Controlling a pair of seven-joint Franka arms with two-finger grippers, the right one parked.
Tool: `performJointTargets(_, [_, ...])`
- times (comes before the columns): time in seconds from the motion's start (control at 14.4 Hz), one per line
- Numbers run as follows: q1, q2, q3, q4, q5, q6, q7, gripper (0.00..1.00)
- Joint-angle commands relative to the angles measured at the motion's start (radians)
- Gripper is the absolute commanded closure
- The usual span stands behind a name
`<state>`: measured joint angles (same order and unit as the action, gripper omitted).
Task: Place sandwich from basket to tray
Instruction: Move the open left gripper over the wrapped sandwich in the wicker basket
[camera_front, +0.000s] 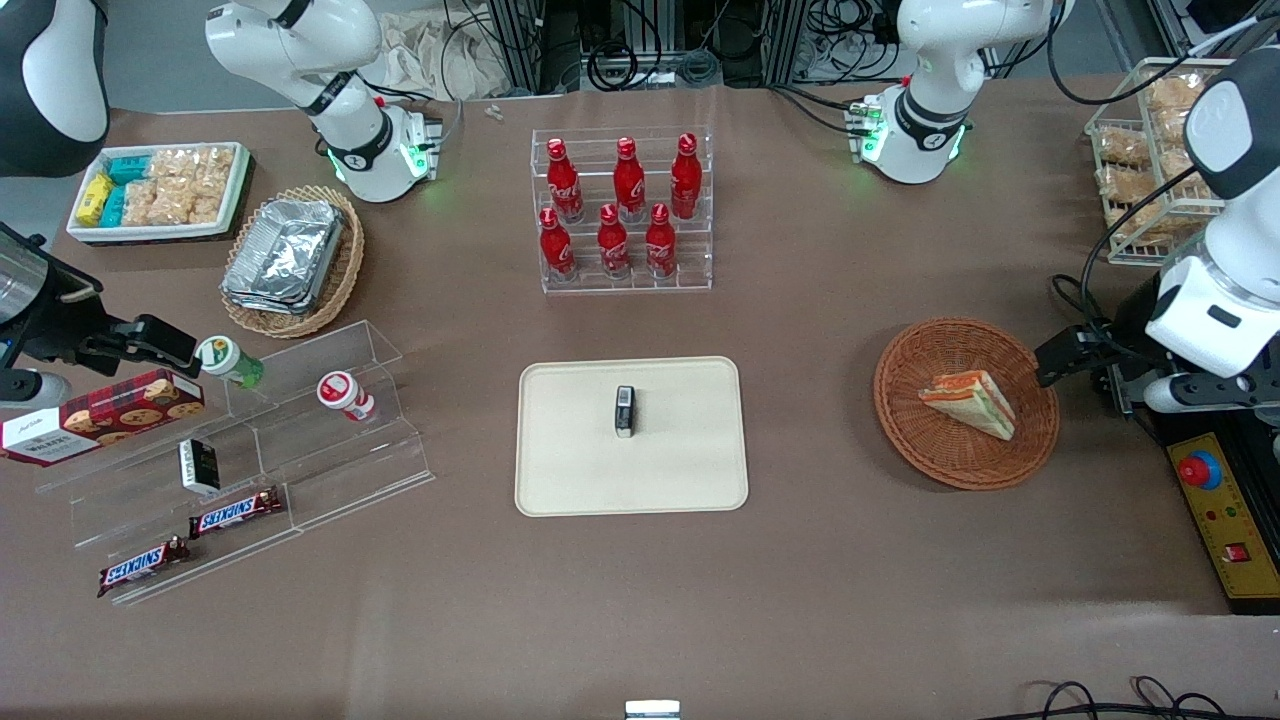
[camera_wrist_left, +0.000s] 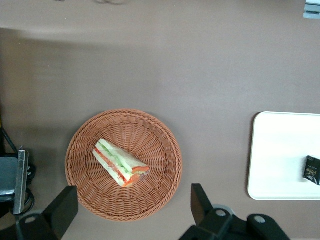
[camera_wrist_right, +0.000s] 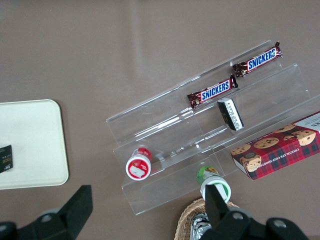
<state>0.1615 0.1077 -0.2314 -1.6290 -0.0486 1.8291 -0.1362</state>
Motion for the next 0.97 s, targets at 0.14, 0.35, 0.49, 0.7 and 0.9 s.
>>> performJointTargets(0.14, [0.004, 0.015, 0.003, 0.028, -0.004, -0.034, -0.003, 0.00])
performJointTargets(0.35, [0.004, 0.010, 0.004, -0.009, 0.000, -0.037, -0.016, 0.00])
performJointTargets(0.49, [0.004, -0.022, 0.004, -0.083, 0.000, -0.011, -0.162, 0.00])
performJointTargets(0.7, [-0.005, -0.095, -0.002, -0.240, 0.068, 0.091, -0.484, 0.00])
performJointTargets(0.9, [-0.005, -0.100, -0.020, -0.322, 0.082, 0.137, -0.802, 0.01])
